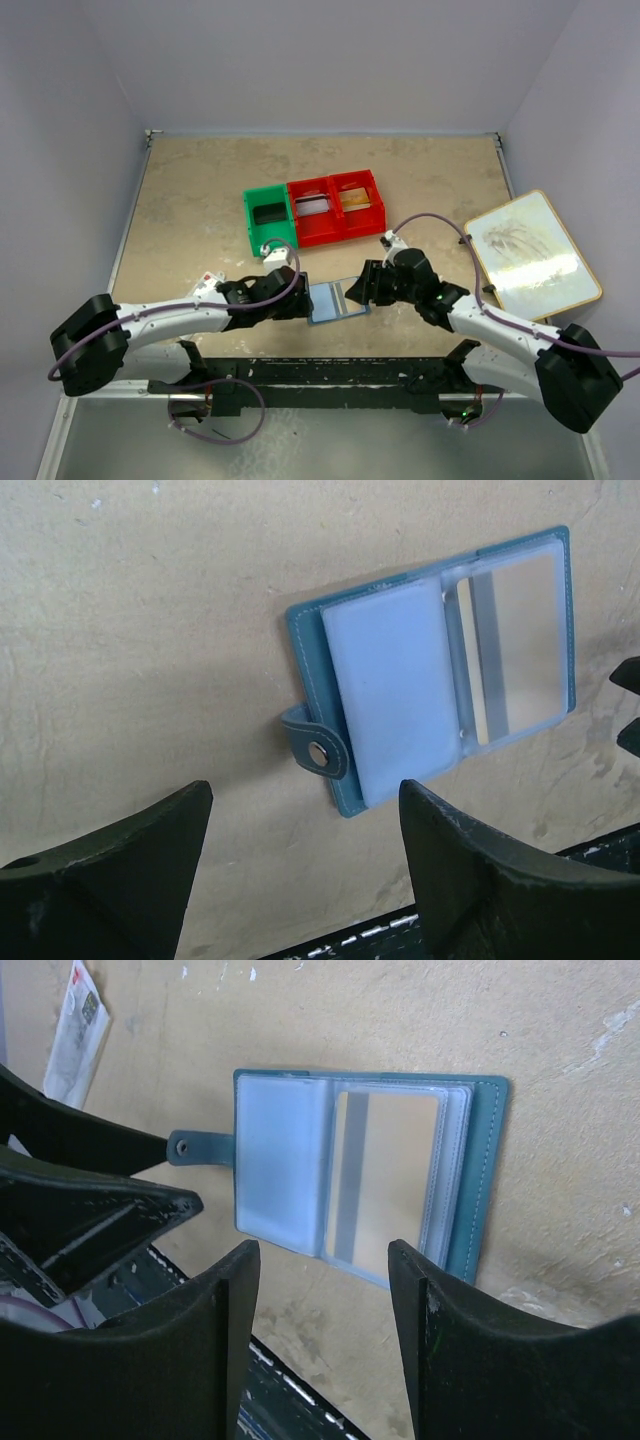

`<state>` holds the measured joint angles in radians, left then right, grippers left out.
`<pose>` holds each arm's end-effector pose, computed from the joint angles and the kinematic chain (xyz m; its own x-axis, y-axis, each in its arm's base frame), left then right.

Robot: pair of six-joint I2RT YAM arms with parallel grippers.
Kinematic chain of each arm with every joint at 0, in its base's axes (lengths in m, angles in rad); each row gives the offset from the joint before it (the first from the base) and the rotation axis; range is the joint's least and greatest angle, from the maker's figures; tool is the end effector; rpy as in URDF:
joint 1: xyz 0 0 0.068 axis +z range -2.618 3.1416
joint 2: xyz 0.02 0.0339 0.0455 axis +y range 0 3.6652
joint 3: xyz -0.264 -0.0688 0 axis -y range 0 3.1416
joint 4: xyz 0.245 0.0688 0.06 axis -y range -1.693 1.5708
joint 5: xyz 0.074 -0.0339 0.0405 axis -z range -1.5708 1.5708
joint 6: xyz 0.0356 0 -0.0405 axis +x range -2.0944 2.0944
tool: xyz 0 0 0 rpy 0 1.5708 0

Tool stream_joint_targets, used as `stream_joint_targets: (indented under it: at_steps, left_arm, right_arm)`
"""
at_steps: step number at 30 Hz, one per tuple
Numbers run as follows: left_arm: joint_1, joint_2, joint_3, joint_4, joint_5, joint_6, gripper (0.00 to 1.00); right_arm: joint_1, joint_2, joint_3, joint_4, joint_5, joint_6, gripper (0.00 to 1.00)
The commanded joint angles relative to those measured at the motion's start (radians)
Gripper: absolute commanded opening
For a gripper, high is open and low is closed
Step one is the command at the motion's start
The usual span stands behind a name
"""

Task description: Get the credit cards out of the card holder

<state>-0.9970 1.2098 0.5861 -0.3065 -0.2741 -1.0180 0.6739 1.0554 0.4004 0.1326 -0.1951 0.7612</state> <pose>0.1304 -0.1841 0.1793 -0.8419 -0.2068 -0.4985 0.0080 0.9188 -0.3947 0.1638 0.1396 0.1872 -0.7951 0.2310 -0.5607 -0.2693 0.6939 0.6678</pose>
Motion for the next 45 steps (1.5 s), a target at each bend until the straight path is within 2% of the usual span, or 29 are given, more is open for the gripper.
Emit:
stream_joint_targets:
  at_steps: [1,10,21,26,36,45]
  left_arm:
    - [-0.052,0.03,-0.007,0.091,-0.069,-0.088,0.73]
    - [-0.099,0.105,-0.013,0.143,-0.172,-0.131,0.68]
    - [-0.101,0.145,-0.018,0.128,-0.205,-0.117,0.43]
    - [-0.101,0.146,-0.036,0.138,-0.201,-0.106,0.41]
    - [-0.101,0.148,-0.047,0.13,-0.206,-0.096,0.32]
    - [-0.101,0.152,-0.042,0.132,-0.21,-0.09,0.25]
  right_arm:
    - [0.001,-0.004,-0.017,0.079,-0.015,0.042,0.57]
    - [0.001,0.083,-0.032,0.136,-0.017,0.064,0.54]
    - [0.002,0.102,-0.022,0.092,0.04,0.067,0.52]
    - [0.001,0.147,0.013,0.069,0.101,0.006,0.5]
    - [0.001,0.165,-0.01,0.132,0.038,-0.002,0.44]
    - [0.002,0.146,0.001,0.111,-0.014,-0.028,0.44]
